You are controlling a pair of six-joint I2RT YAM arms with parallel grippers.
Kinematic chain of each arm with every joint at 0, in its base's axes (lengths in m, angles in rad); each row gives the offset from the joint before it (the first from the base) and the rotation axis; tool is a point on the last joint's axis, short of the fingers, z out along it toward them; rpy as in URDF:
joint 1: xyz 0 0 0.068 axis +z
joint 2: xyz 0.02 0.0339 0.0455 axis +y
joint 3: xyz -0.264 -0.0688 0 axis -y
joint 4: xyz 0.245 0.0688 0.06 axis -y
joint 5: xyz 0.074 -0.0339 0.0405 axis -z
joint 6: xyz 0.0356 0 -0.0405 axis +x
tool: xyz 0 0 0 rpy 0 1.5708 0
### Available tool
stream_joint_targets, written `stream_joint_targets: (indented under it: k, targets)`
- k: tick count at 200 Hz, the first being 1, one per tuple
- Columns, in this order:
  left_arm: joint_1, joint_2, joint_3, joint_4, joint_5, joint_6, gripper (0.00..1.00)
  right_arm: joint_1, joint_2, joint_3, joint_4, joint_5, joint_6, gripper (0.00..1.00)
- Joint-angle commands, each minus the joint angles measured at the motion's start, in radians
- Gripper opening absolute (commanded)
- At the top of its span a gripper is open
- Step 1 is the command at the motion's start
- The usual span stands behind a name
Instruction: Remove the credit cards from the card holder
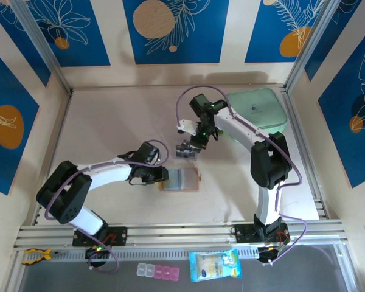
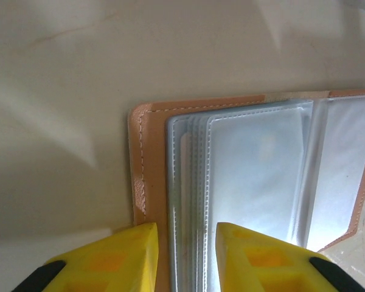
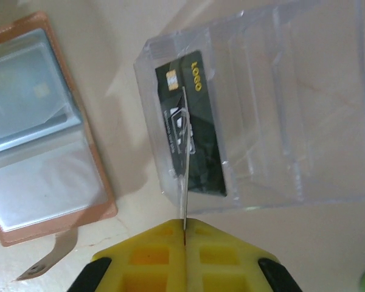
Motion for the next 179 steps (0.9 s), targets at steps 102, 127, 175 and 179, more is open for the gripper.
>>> stream_joint_targets:
  k: [102,127,175,179]
  targets:
    - [0.007,-0.056,0.021,-0.083,-0.003,0.013,0.31,0.024,0.164,0.225,-0.165,-0.011,-0.173,0.01]
    - [0.006,-0.060,0.021,-0.086,0.000,0.013,0.31,0.024,0.175,0.214,-0.162,-0.010,-0.170,0.06]
    - [0.008,-0.068,0.021,-0.092,-0.002,0.015,0.31,0.022,0.163,0.202,-0.153,0.023,-0.147,0.17]
    - [0.009,-0.069,0.021,-0.090,-0.001,0.014,0.31,0.022,0.157,0.200,-0.152,0.023,-0.144,0.17]
